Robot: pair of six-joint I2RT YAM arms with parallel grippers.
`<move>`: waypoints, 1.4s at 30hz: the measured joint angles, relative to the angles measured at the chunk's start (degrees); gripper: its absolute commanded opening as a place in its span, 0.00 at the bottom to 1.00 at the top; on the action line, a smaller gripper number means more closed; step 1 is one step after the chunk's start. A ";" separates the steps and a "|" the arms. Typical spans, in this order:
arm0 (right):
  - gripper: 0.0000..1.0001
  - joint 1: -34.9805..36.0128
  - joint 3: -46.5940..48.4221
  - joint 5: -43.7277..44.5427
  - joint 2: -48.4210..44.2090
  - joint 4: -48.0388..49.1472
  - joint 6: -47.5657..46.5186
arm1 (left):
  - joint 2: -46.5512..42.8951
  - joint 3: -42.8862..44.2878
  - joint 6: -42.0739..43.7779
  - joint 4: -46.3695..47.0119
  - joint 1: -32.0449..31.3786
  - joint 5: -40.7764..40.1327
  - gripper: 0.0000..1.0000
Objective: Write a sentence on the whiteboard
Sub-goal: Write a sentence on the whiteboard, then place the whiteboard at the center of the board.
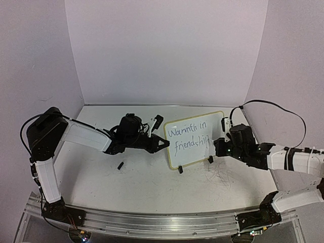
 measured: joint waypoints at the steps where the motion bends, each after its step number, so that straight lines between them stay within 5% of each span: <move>1: 0.00 -0.25 -0.12 0.15 -0.10 0.00 0.15 | 0.00 0.00 0.00 0.00 0.00 0.00 0.00; 24: 0.00 -1.64 -0.67 0.33 2.58 1.57 1.08 | 0.02 0.31 0.00 -0.54 0.00 -0.02 0.01; 36: 0.00 -1.72 6.91 0.62 -15.70 -17.58 5.20 | -0.23 0.59 2.17 -7.82 -0.45 -2.52 0.44; 42: 0.00 -1.72 12.06 0.70 -16.25 -21.37 0.60 | -9.12 -1.92 2.06 -14.47 -0.63 -5.99 0.53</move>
